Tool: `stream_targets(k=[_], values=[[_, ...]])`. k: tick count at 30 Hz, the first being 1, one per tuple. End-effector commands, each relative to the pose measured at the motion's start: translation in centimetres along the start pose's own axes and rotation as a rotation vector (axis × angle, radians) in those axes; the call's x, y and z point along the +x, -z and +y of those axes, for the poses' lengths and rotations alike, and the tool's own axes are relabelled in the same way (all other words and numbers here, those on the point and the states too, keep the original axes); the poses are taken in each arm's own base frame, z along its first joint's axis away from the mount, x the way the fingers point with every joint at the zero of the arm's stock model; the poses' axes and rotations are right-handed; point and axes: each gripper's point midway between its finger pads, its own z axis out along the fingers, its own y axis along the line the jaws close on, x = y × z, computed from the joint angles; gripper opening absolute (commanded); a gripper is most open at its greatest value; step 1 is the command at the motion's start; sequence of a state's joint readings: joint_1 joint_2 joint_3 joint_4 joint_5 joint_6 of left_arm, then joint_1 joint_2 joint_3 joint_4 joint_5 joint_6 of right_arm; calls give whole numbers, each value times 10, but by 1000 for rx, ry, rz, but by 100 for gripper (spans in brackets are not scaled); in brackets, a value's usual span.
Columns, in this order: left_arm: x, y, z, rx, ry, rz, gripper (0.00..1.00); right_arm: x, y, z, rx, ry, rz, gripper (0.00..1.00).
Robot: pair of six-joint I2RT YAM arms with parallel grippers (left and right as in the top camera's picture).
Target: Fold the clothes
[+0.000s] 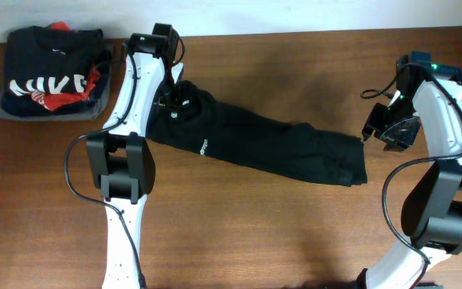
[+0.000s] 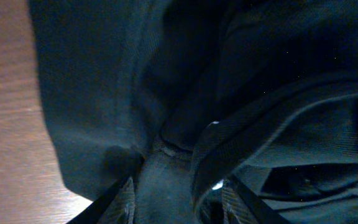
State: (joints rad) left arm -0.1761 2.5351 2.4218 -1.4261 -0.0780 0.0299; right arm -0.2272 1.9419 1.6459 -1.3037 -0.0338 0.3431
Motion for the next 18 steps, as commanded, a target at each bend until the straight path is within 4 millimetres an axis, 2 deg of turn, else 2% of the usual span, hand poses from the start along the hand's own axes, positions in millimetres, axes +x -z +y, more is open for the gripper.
stream_targets(k=[1,5,9,11,15,18], values=[[2,2,-1,14,-10,0,39,0,7,0,1,3,-23,53],[-1,2,0,9,-10,-13,16,1,7,0,1,3,-22,53],[-2,2,2,-4,-9,-15,11,1,7,0,1,3,-22,53],[-1,2,10,-48,-9,-11,2,0,7,0,1,3,-24,53],[7,4,27,-152,-11,22,1,-1,7,1,-1,3,-27,52],[12,4,29,-158,-13,44,1,-1,7,1,-1,3,-27,52]])
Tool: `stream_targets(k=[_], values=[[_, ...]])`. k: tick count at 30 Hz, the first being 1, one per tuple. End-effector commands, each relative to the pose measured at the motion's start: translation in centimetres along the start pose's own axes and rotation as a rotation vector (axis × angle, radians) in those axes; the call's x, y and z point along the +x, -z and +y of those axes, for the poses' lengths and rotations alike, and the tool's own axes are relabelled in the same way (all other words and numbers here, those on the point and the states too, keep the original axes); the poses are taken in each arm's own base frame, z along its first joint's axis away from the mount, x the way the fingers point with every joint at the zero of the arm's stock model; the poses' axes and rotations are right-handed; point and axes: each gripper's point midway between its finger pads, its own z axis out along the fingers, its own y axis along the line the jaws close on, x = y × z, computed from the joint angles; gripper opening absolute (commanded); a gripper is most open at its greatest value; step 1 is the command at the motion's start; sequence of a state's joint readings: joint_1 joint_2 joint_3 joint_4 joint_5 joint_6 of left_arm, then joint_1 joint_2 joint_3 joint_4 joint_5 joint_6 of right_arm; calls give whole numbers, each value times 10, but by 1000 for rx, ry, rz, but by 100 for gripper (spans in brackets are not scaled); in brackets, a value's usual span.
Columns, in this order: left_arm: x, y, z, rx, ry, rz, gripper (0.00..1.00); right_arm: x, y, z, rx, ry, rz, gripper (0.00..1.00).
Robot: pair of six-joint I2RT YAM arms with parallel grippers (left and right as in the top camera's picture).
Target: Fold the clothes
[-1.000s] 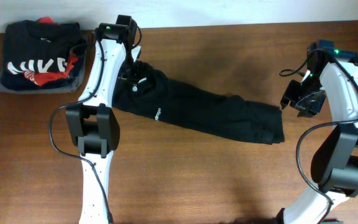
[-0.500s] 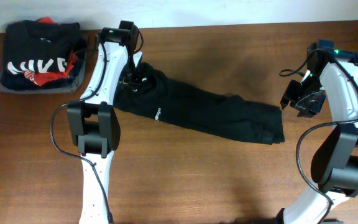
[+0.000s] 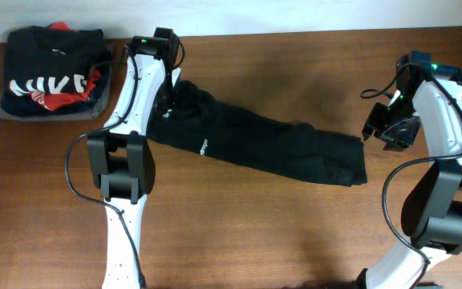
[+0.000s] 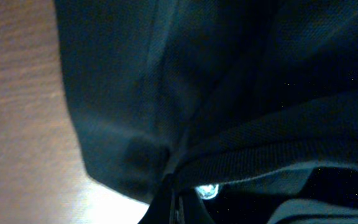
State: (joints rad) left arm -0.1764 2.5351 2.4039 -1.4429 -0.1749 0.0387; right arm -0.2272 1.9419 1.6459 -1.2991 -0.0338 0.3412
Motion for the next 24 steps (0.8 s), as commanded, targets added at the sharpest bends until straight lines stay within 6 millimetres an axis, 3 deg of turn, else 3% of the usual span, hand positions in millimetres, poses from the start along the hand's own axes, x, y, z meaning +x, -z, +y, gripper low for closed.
stream_targets(k=[1,4,6,7,9,11,18,21,24], values=[[6,6,14,-62,3,12,1,0,7,0,1,1,-23,53],[10,7,24,-103,10,28,1,0,7,1,0,1,-25,52],[15,9,43,-202,49,46,2,0,7,1,0,1,-26,52],[19,12,54,-261,55,63,9,0,7,1,0,1,-26,52],[23,13,58,-277,54,77,43,0,7,1,0,1,-26,52],[25,13,59,-276,54,84,55,0,7,1,0,1,-26,52],[22,20,60,-277,77,63,57,0,7,1,0,1,-26,52],[14,38,63,-278,105,5,57,0,7,1,0,1,-26,52],[5,62,67,-271,140,-72,64,0,7,1,-1,1,-26,52]])
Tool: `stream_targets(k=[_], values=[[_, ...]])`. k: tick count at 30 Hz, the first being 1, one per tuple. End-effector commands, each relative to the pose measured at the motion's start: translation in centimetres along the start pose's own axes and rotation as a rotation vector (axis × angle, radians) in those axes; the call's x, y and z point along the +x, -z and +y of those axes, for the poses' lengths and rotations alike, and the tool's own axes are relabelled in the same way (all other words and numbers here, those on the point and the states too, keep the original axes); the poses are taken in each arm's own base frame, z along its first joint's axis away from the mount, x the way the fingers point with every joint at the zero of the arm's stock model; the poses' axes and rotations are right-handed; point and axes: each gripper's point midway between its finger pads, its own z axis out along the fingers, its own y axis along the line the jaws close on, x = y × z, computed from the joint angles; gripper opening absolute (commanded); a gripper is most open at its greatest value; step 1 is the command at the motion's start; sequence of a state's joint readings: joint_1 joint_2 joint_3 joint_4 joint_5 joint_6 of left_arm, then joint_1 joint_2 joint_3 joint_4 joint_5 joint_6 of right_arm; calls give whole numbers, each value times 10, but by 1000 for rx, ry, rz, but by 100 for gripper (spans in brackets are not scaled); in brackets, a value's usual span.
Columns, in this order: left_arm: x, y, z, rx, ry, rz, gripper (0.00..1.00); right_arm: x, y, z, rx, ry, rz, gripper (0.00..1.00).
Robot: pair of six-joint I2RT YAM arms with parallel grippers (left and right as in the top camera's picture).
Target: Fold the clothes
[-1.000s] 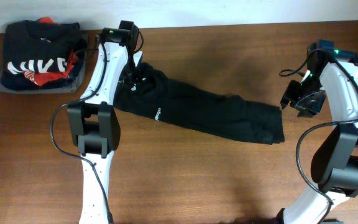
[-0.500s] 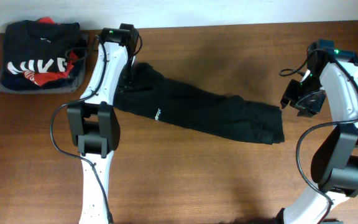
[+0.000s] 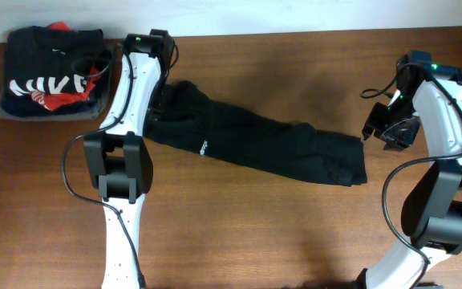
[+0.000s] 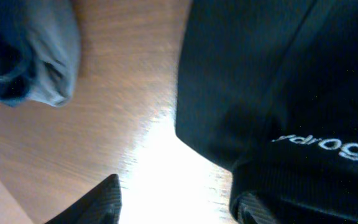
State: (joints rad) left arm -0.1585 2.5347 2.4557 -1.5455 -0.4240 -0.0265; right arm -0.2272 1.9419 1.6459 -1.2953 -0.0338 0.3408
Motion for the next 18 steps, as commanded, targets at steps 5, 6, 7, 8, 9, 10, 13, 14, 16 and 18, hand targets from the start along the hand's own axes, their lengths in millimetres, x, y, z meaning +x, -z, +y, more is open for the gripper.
stream_targets(k=[5,6,7,8,9,10,13,14,16,18], values=[[-17,63,24,42,112,-180,80,0,7,0,1,0,-22,52],[-17,63,22,59,110,-180,80,0,7,0,1,0,-22,52],[-16,63,19,72,107,-177,81,0,7,0,1,0,-22,52],[-15,63,18,80,104,-171,82,0,7,0,1,1,-22,52],[-13,63,17,80,102,-166,83,0,7,0,1,1,-22,52],[-12,63,17,79,99,-159,84,0,7,0,1,1,-22,52],[-7,62,17,78,92,-142,85,0,7,1,0,1,-26,52],[-5,61,17,78,88,-132,87,-1,7,1,-2,1,-28,52],[0,61,17,77,79,-114,92,-1,7,1,-2,1,-30,52],[4,60,18,76,73,-98,93,-1,7,1,-2,1,-30,52]])
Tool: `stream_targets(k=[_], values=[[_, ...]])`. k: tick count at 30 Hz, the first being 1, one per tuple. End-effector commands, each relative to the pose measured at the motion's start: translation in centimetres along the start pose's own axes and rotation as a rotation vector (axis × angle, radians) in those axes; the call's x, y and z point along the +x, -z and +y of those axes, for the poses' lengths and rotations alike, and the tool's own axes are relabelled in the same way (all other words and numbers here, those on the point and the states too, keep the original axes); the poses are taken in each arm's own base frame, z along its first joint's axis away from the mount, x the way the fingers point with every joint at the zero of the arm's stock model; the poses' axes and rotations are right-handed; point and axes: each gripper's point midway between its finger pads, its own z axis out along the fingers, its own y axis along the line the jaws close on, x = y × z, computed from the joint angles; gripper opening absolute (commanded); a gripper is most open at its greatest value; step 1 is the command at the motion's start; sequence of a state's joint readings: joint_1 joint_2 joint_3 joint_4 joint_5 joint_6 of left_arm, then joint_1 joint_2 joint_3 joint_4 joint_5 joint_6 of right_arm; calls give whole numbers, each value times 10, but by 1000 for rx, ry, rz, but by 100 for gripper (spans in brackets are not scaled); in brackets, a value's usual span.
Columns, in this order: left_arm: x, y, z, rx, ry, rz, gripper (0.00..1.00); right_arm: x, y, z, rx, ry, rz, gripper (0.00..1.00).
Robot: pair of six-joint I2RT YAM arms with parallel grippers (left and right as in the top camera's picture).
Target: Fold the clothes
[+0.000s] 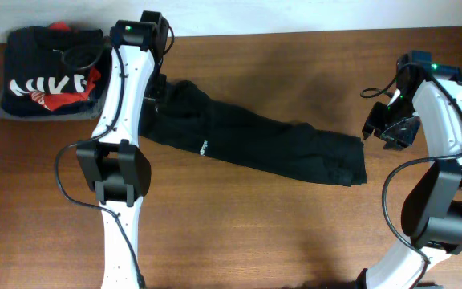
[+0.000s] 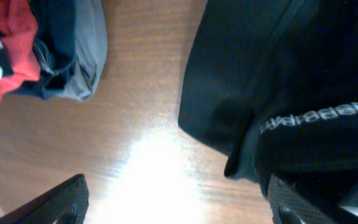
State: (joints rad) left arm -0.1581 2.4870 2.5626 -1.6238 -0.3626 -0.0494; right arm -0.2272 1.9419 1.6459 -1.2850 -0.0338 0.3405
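A long black garment (image 1: 263, 144) with small white lettering (image 2: 319, 116) lies aslant across the table, from upper left to lower right. My left gripper (image 1: 156, 88) hovers over its upper-left end. In the left wrist view this gripper (image 2: 178, 202) is wide open, one finger over bare wood and the other over the cloth's edge, holding nothing. My right gripper (image 1: 390, 130) hangs just off the garment's right end, apart from it. From overhead its jaws are too small to read.
A stack of folded clothes (image 1: 50, 72), dark with red and white print on a grey piece, sits at the table's far left corner, also in the left wrist view (image 2: 48, 50). Bare wood table (image 1: 255, 233) lies in front of the garment.
My left gripper stands higher and a little further left, with its fingers spread wider. More of the folded stack shows in its view. The garment and right arm have not moved.
First my left gripper's fingers straddled a fold at the garment's upper-left end. Then they were shut on it. After that they were open off the cloth, whose end lay slightly further left. Now the gripper is open above that end. The right arm stayed still.
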Motion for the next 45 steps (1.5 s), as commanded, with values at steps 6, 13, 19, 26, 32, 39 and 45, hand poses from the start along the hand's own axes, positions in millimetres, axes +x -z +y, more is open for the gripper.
stream_targets(k=[6,13,19,26,32,39,45], values=[[4,17,7,14,15,-18,93,0,7,0,1,0,-22,52],[-35,54,-92,604,-127,-220,72,0,7,4,-21,1,-24,52],[-40,67,-134,732,-184,-259,66,0,7,6,-27,3,-21,52],[-6,52,-170,737,-76,-50,66,-1,7,6,-28,3,-25,52],[-14,24,-129,378,219,-40,66,-2,7,7,-29,3,-29,52],[10,16,-102,233,454,67,67,-2,7,7,-29,3,-29,52],[14,15,-106,237,562,103,71,-5,7,8,-34,4,-44,53]])
